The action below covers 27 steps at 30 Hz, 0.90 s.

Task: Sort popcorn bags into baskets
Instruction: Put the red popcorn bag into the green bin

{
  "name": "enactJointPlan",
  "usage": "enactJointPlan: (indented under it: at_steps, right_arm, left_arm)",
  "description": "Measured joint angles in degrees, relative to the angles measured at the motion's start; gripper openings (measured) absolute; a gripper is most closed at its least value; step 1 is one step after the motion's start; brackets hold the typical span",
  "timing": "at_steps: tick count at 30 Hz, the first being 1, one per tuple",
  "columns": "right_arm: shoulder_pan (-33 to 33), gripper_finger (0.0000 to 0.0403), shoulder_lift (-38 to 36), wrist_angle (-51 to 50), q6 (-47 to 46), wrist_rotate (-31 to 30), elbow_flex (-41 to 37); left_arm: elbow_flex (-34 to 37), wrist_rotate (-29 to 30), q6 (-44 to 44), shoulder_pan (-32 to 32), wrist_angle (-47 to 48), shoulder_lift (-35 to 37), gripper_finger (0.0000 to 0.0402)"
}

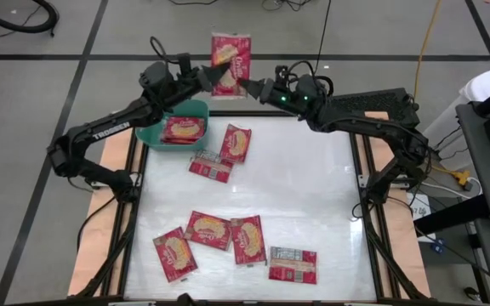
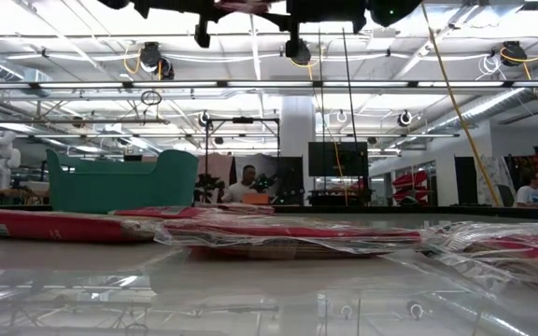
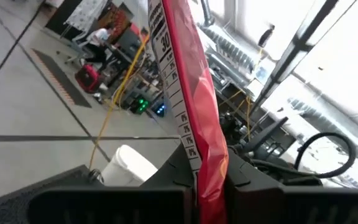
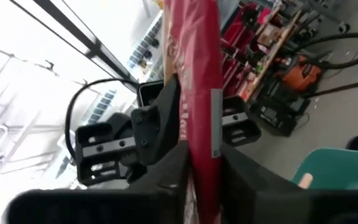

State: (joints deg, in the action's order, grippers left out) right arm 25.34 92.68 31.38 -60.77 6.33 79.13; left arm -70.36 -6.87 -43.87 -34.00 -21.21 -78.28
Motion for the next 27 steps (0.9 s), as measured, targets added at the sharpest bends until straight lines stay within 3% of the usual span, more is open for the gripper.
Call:
enactJointPlan:
  at_steps: [3, 9, 16, 23, 27]
  right_arm:
    - [1.73, 0.0013, 0.04, -0.39, 0.22, 4.24, 0.0]
    - [6.09, 0.0026, -0.41, -3.08, -3.21, 15.99, -0.02]
    - [10.53, 0.0008, -3.15, -11.36, 0.26, 30.79, -0.02]
    - [11.05, 0.0014, -3.21, -21.0, 1.63, 45.95, -0.02]
    - [9.42, 0.0014, -3.21, -27.41, 5.96, 50.69, -0.02]
  left_arm:
    - [0.01, -0.02, -0.03, -0.1, 0.61, -0.38, 0.0032]
    - [0.01, -5.2, 0.02, -1.95, 5.59, 0.62, 0.0131]
    - [-0.01, -8.37, 0.82, -6.59, 17.0, 5.8, 0.0217]
    - [-0.03, -12.02, 0.59, -10.61, 23.47, 9.99, 0.024]
    - [-0.01, -18.69, -0.34, -11.26, 25.1, 10.01, 0.024]
